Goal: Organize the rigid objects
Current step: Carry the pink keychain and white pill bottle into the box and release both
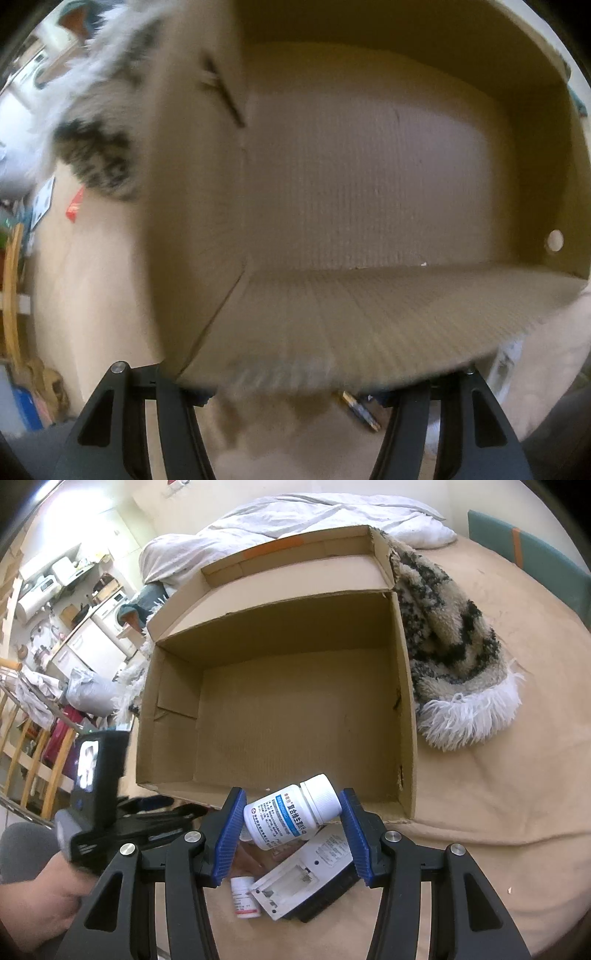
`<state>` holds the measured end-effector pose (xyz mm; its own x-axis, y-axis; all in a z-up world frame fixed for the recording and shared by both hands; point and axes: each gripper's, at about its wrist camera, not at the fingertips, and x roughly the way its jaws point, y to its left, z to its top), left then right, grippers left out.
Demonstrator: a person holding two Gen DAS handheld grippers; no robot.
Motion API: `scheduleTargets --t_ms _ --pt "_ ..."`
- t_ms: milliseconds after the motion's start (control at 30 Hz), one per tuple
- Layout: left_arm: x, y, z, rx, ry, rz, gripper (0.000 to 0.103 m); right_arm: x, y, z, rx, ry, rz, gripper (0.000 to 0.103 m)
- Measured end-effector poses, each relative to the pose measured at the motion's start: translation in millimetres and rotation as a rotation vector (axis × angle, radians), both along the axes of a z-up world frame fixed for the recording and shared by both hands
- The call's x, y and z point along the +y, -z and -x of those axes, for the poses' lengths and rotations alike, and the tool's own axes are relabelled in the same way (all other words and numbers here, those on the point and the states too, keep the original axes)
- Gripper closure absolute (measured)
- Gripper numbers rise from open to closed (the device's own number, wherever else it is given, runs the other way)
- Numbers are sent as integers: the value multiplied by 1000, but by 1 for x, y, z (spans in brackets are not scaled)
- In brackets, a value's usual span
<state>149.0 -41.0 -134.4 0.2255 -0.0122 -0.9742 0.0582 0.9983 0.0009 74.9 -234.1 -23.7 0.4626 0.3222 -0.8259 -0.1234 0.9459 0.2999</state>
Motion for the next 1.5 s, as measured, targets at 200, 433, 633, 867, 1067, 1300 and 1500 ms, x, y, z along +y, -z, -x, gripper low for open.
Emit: scheduleTargets --t_ms 200,433,633,867,1067,1300,1500 --pt "-3 8 0 0 25 -3 52 0 5 -3 19 -5 8 48" --pt "16 -22 31 -5 -34 -17 52 1 5 -4 19 -15 -3 48" --pt "26 -72 56 -104 -44 -1 52 4 3 -6 21 -26 1 48" --pt "37 -121 53 -219 -54 60 52 9 2 -23 4 -35 23 48" --pt "13 -161 16 -316 -39 101 52 15 7 -45 17 -36 44 48" --pt "-11 -157 -20 -355 -21 113 52 15 15 -62 25 -29 38 48" --pt "-21 -95 -29 -281 39 27 52 21 30 -67 71 -37 63 48"
